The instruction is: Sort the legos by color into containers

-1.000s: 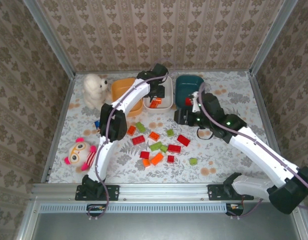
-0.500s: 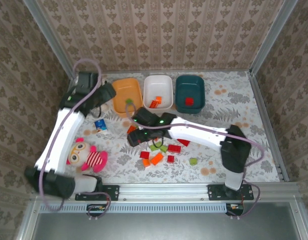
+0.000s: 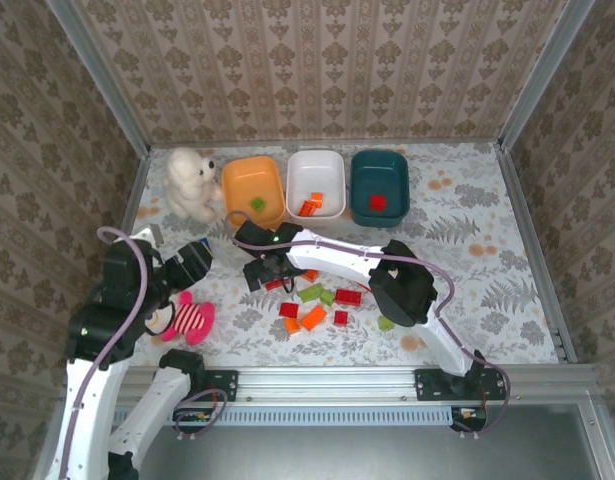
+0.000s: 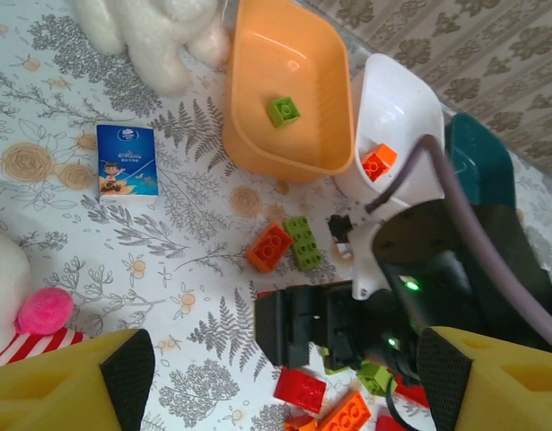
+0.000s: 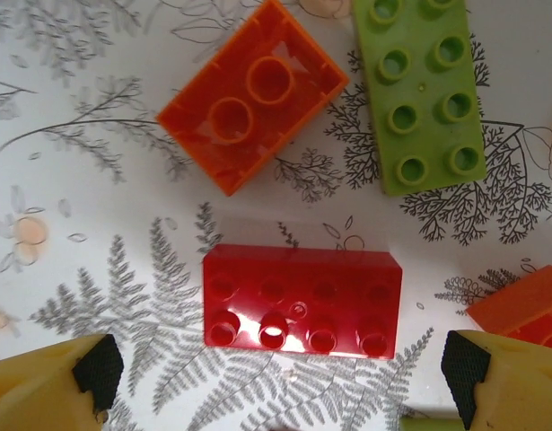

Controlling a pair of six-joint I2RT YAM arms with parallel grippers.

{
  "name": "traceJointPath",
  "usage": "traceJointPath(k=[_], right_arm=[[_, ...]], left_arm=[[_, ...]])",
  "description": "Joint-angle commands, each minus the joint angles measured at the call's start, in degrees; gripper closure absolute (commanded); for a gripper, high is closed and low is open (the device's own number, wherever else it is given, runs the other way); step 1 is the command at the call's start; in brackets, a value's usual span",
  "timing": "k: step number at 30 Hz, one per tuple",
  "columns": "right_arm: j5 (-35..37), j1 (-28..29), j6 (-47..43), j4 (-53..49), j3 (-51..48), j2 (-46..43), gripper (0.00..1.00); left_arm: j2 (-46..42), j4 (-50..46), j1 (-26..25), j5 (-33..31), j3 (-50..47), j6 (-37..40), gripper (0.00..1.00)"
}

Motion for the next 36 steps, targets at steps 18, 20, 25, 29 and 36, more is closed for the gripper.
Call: traceJointPath(k=[18,20,25,29,36], right_arm=[[3.03,0.25,1.81,-6.1,8.85,8.77,0.3],[4.0,0.34,1.59,-6.11,8.7,6.99,0.34],[7.22,-0.89,1.5,-6.37,6.2,-2.57,0.37],[8.77,-6.89,2.01,-6.09,-0.68,-13.05,0.37],[4.95,-25.67,-1.32,-3.0,-12.56,-23.48,0.38]], left_arm=[[-1.55,-2.32,0.59,3.35,0.12,-0.12,0.22],[-1.61,-1.92,0.57,3.79,-0.08,0.01,0.22],[-1.46,3.09,0.49,9.73,-2.99,0.96,0.22],[-0.21,9.73,0.28,15.61,-7.03,-1.02,0.22],[7.74,21.45,-6.15,15.38,-8.82,-2.47,0.23]])
